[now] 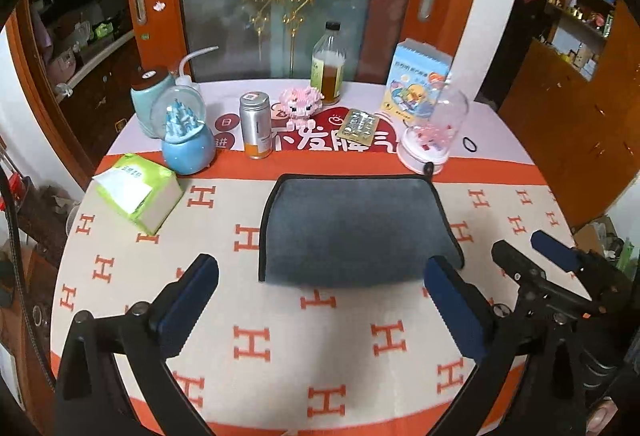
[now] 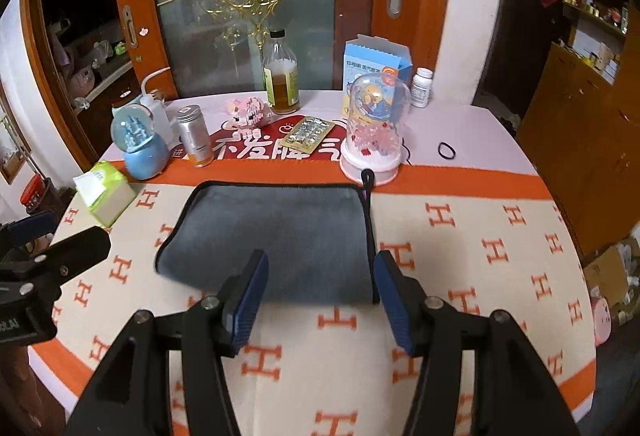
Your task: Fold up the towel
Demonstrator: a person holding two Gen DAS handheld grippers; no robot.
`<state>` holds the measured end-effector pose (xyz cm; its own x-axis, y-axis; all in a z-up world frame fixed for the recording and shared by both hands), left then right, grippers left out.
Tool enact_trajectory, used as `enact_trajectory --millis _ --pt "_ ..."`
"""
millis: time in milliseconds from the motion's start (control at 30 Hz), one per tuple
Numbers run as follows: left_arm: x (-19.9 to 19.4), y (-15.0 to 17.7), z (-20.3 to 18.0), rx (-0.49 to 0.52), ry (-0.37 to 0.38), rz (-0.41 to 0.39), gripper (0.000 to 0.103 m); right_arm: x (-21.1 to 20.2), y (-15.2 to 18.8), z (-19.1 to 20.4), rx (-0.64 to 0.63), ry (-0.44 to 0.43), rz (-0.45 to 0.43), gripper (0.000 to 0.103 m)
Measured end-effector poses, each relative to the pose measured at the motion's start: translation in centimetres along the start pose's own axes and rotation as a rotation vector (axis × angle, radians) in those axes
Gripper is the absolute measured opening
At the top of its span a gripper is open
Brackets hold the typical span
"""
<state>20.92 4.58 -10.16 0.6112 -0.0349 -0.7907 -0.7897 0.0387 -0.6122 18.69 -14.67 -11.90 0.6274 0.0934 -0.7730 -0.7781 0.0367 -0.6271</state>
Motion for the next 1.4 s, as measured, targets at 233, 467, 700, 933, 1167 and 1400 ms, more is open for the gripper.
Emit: enact_trajectory --millis 233,467,700,933,1167,1400 --pt "-4.7 2.5 0.7 -0.013 0.012 -0.017 0.102 -4.6 2.8 0.8 0.048 -0.003 -0.009 0.055" --pt "-7.8 3.6 0.5 -0.016 0.008 -0.039 0.102 -8.2 4.3 0.8 0.065 -0.022 -0.017 0.056" --pt "-10.7 4.0 0.0 -0.048 0.000 -0.065 0.102 -11.3 4.5 -0.3 0.079 -0.048 -0.036 0.056" --pt "-13.4 4.8 -1.9 -0.068 -0.005 -0.090 0.102 -14.5 5.5 -1.1 0.045 -0.071 -0.063 0.056" --pt "-14.3 6.8 -3.8 -0.069 -0.031 -0.064 0.102 -15.3 7.1 -1.9 0.037 -0.100 -0.033 0.056" --pt "-15.3 7.5 -4.9 -0.048 -0.085 -0.081 0.102 -16.3 7.3 -2.5 0.012 -0.052 -0.051 0.056"
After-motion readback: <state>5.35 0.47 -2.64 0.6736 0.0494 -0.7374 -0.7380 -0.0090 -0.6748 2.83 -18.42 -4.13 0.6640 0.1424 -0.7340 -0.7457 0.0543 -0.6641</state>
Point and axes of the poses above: each gripper's, at about its wrist camera, not at the fingertips, and x roughly the way its jaws point, z to its left, y to its underside, the point moved 7 cm from there along x, roughly the way its jaws point, and after that the axes turned 7 degrees about -y, right-handed, at the moved point
